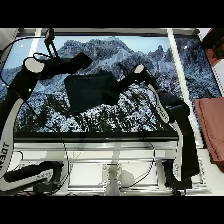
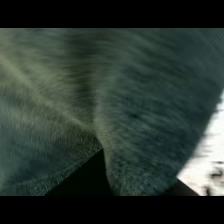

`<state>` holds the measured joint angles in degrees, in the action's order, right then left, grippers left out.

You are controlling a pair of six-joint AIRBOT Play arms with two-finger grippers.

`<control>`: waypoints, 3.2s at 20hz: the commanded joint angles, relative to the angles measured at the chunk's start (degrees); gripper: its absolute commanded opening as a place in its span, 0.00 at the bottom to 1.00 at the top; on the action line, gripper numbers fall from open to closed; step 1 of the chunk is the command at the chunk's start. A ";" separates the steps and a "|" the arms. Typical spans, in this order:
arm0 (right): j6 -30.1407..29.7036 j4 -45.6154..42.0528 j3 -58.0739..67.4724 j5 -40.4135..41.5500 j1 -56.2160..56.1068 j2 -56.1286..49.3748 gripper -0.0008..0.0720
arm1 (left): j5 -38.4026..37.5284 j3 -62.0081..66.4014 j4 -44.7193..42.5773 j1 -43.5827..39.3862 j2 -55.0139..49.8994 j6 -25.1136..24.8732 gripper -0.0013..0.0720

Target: Fold the clothes and pants, and hang the long-sleeved shirts on hangers.

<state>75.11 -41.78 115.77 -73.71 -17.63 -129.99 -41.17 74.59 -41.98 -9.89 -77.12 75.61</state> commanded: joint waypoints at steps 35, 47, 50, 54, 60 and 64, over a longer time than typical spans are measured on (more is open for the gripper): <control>25.53 -48.22 -2.34 -31.71 79.73 44.52 0.04 | -4.72 0.02 0.04 6.43 6.14 -0.22 0.95; 24.17 -48.09 -2.71 -27.85 80.78 44.50 0.96 | -4.74 0.02 0.04 6.40 6.12 -0.17 0.95; 21.90 -43.23 -2.71 -25.03 80.65 44.50 0.95 | -4.74 0.02 0.07 6.40 6.12 0.00 0.95; 14.99 -27.52 -2.71 -22.91 75.56 44.48 0.04 | -4.74 0.02 0.04 6.40 6.12 0.00 0.95; 13.86 -26.10 1.11 -25.14 49.51 44.83 0.04 | -4.74 0.02 0.07 6.40 6.10 -0.02 0.95; 13.88 -30.47 1.01 -28.89 29.75 48.35 0.04 | -4.74 0.02 0.07 6.40 6.10 0.00 0.95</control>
<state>89.32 -69.73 116.36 -100.25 24.36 -83.46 -45.91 74.59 -41.91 -3.49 -71.00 75.61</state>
